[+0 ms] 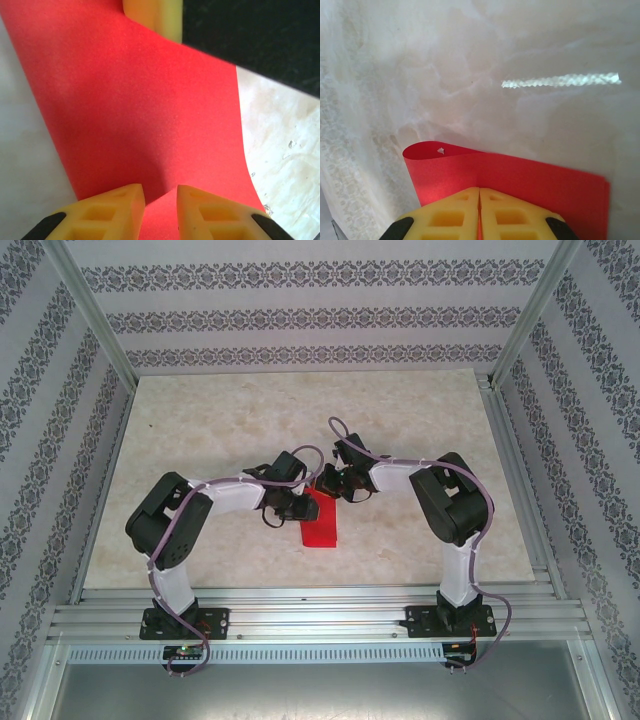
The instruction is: Fold a paper plane with a square sheet of paper (fold left side to right side)
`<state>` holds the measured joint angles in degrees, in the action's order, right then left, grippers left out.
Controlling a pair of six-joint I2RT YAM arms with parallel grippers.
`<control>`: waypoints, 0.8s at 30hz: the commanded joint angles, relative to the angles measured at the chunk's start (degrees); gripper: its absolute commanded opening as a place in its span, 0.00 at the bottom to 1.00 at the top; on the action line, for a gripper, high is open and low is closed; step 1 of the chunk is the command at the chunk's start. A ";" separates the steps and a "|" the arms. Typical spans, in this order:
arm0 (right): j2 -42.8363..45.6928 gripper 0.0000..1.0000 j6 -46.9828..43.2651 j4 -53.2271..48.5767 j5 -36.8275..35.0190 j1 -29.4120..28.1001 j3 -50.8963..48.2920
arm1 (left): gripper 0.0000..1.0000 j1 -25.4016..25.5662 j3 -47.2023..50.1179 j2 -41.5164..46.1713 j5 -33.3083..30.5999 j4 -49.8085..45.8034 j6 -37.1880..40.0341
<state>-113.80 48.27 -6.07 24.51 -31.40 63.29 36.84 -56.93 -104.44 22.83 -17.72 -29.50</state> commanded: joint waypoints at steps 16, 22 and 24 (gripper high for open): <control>-3.16 0.09 -0.59 -5.34 -4.46 -0.42 -0.14 | 0.28 4.72 12.86 3.91 6.53 -0.61 4.70; -3.45 0.09 -0.91 -5.88 -5.16 -0.40 -0.15 | 0.29 6.09 14.49 5.02 7.12 1.00 4.18; -3.54 0.09 -1.07 -6.06 -5.41 -0.42 -0.05 | 0.29 6.74 14.61 5.30 7.25 1.45 3.92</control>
<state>-113.82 47.94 -8.21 26.24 -32.27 63.66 39.64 -45.76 -98.13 24.97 -6.33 -25.63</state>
